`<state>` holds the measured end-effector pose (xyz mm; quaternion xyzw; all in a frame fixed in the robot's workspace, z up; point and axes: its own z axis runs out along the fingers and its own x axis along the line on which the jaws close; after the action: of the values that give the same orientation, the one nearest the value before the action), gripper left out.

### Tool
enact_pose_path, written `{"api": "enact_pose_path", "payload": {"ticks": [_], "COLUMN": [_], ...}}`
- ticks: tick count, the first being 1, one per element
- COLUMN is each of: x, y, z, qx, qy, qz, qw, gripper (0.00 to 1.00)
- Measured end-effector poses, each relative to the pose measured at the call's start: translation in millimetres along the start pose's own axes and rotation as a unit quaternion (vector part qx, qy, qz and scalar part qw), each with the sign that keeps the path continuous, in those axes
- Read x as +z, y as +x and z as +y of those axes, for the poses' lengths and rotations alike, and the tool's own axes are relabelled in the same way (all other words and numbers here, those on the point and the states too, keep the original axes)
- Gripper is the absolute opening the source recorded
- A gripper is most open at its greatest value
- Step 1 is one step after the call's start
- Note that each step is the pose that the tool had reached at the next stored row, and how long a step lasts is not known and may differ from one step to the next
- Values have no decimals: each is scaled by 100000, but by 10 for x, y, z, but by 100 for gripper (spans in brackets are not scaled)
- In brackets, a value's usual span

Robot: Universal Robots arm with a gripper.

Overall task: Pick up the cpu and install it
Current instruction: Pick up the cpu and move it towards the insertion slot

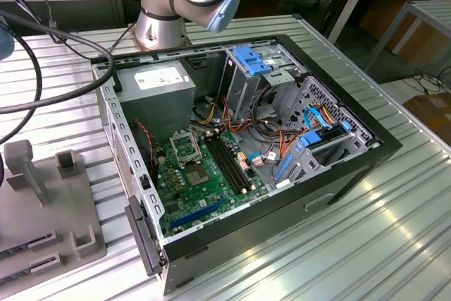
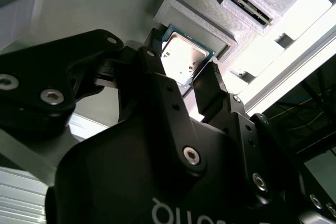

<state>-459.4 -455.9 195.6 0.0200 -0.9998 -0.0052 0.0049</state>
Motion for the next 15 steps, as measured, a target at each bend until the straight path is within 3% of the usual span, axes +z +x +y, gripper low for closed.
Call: {"api": "enact_pose_path", "payload": {"ticks": [7, 15], "x": [0, 0], "y": [0, -1], "z": [9, 13], "qx": [-2, 1511], "qy": [5, 0], "qz": [5, -19], "qw": [100000, 99989], "gripper": [51, 51]}}
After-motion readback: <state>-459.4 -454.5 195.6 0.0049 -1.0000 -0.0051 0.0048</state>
